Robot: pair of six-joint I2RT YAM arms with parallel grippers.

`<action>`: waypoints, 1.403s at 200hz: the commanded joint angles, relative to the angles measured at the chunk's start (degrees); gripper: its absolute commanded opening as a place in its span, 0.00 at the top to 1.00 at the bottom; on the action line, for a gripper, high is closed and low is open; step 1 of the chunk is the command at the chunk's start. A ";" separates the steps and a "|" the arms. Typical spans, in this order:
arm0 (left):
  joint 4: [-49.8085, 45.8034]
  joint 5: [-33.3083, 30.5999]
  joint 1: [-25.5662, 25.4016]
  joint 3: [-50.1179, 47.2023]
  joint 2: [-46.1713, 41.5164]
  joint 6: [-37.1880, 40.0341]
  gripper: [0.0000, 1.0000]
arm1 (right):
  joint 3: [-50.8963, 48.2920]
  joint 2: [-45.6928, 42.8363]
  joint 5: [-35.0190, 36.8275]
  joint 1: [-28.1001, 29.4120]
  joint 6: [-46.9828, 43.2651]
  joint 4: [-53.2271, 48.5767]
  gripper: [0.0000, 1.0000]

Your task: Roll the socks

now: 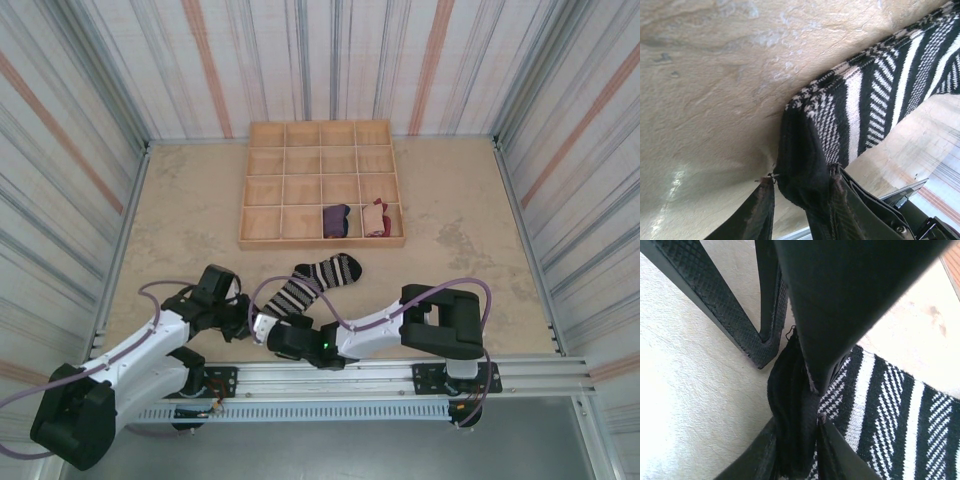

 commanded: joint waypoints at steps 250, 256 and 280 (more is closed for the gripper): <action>11.92 -5.53 -6.73 6.36 4.71 -0.50 0.63 | -20.28 -12.31 -48.32 -29.00 65.73 15.49 1.00; 11.89 -5.85 -7.19 6.60 5.08 -0.04 0.63 | -20.86 -11.50 -49.46 -29.50 67.30 17.61 1.00; 12.53 -6.96 -8.75 7.14 6.67 0.96 0.63 | -22.89 -9.18 -51.33 -30.21 72.75 24.86 1.00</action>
